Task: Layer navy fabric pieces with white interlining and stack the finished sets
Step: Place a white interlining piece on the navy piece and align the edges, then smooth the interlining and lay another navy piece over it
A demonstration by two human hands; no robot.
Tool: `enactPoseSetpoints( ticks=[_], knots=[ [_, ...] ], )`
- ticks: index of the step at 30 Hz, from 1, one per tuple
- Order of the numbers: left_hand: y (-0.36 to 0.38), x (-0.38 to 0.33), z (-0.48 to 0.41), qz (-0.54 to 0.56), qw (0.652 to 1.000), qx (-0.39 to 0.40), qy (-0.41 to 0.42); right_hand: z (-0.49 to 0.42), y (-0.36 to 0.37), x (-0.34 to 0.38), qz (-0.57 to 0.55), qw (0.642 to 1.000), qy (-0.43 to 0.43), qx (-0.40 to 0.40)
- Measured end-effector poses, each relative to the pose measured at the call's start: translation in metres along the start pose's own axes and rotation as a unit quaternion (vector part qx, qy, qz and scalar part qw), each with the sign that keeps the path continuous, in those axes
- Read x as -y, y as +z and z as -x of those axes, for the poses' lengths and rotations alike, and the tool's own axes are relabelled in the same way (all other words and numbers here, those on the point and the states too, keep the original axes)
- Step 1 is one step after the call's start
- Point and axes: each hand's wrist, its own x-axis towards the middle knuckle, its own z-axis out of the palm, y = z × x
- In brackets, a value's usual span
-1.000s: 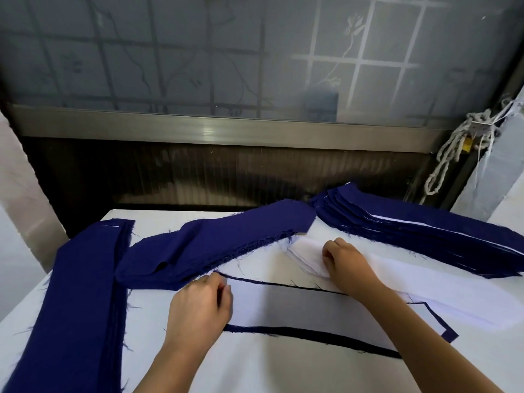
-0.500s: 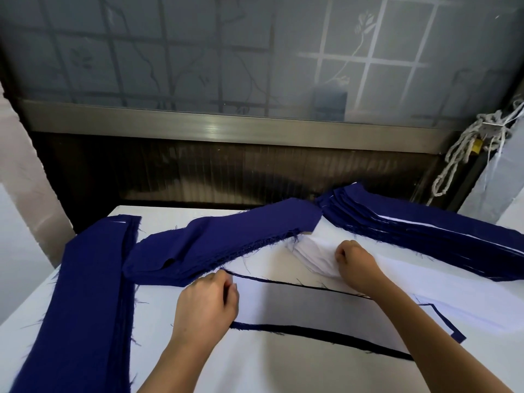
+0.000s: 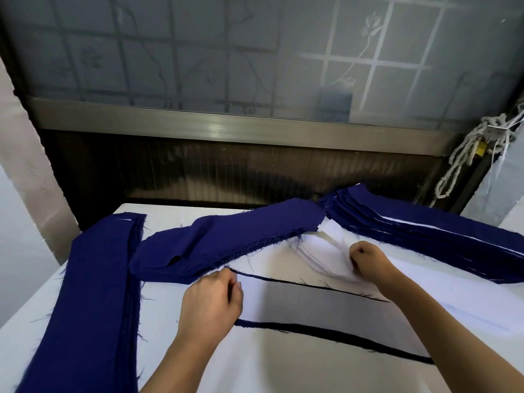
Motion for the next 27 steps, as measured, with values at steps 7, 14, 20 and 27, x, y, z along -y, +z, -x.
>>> enactPoseSetpoints(
  ticks=[7,14,20,27],
  knots=[
    [0.0,0.001,0.001,0.021,1.0,-0.001,0.001,0.004,0.001,0.001,0.079,0.996,-0.048,0.013],
    [0.002,0.003,0.001,0.033,0.999,-0.003,0.004,0.007,0.003,0.003,0.086,0.993,-0.073,0.02],
    [0.003,0.004,0.002,0.049,0.999,-0.01,-0.001,0.005,-0.007,0.003,-0.02,0.999,-0.002,0.047],
    [0.003,0.004,0.002,0.049,0.999,-0.014,-0.003,0.006,-0.008,0.002,0.086,0.996,-0.016,0.009]
  ],
)
